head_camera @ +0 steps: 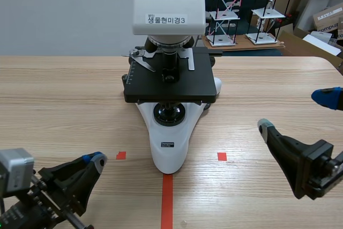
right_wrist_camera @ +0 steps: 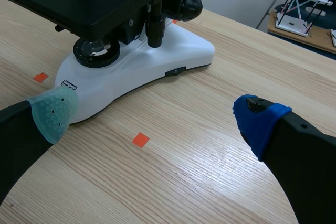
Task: Point at the diaphragm
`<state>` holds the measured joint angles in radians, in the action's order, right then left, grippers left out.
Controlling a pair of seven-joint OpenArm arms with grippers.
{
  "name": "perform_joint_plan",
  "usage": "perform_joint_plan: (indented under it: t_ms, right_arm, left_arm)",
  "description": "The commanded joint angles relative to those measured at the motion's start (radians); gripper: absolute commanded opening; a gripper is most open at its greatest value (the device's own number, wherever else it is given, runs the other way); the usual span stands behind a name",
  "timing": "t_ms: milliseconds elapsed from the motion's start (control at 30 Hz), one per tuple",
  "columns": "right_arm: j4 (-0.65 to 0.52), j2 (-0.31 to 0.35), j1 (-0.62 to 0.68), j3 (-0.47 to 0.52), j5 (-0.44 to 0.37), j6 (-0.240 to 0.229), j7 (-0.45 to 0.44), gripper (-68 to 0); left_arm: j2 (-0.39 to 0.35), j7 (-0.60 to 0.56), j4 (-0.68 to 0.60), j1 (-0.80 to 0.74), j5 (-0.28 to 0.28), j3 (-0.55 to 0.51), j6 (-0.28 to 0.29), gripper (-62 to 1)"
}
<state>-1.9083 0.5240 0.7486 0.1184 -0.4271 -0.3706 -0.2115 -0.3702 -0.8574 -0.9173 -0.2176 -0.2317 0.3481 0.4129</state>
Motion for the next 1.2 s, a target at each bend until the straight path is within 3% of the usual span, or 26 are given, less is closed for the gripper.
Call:
perform_joint_plan:
  t_ms: [0, 400, 533, 633, 733, 1167]
  right_arm:
    - [-0.015, 0.010, 0.000, 0.006, -0.008, 0.003, -0.019, -1.9]
    - [-0.015, 0.010, 0.000, 0.006, -0.008, 0.003, -0.019, -1.9]
    - [-0.015, 0.010, 0.000, 0.006, -0.008, 0.003, -0.019, -1.9]
    - [-0.015, 0.010, 0.000, 0.006, -0.008, 0.003, -0.019, -1.9]
    - [-0.015, 0.010, 0.000, 0.006, -0.008, 0.003, -0.019, -1.9]
    - [-0.015, 0.010, 0.000, 0.006, -0.008, 0.003, -0.019, -1.9]
  left_arm:
    - [0.012, -0.016, 0.014, 0.026, -0.007, 0.015, 0.002, -57.3]
    - [0.116, -0.233, 0.252, 0.198, 0.002, 0.126, 0.002, -57.3]
    - [0.143, -0.322, 0.294, 0.218, 0.094, 0.136, -0.003, -57.3]
    - [0.154, -0.382, 0.304, 0.218, 0.153, 0.136, -0.040, -57.3]
    - [0.157, -0.385, 0.305, 0.218, 0.194, 0.136, -0.064, -57.3]
    - [0.156, -0.407, 0.305, 0.220, 0.196, 0.136, -0.079, -57.3]
